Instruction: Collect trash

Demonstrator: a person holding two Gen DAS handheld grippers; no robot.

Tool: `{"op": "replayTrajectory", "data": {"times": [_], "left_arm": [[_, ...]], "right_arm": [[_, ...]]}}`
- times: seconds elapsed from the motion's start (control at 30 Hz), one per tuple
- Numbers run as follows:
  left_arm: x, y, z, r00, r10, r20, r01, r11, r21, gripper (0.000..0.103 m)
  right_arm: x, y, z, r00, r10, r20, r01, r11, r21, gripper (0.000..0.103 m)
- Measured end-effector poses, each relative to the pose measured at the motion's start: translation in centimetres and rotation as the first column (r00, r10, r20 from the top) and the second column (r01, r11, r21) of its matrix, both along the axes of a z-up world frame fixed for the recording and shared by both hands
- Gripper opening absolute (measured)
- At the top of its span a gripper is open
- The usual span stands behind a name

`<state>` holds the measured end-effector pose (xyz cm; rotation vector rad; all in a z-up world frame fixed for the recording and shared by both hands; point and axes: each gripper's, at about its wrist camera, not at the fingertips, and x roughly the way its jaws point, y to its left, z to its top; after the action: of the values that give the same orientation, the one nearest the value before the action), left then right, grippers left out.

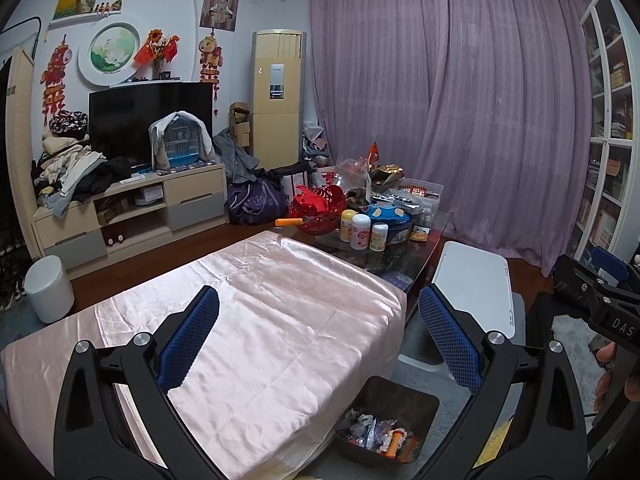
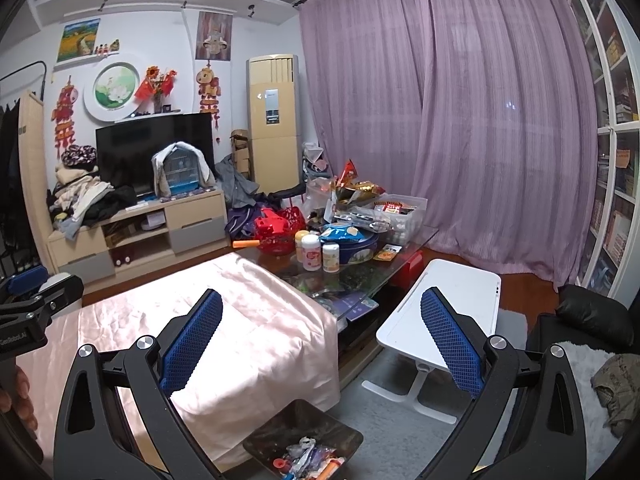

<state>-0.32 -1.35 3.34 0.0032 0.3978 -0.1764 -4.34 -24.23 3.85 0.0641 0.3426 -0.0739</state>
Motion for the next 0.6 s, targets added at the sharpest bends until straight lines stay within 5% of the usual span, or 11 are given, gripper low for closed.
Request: {"op": "replayTrajectory", "data": {"times": [0.6], "left_arm": [[-0.06, -0.22, 0.0, 1.0, -0.003, 0.001, 0.003, 1.0, 0.0, 0.095]], "right_arm": [[-0.08, -0.12, 0.28, 1.0, -0.004, 0.005, 0.004, 1.0, 0.003, 0.1]]}}
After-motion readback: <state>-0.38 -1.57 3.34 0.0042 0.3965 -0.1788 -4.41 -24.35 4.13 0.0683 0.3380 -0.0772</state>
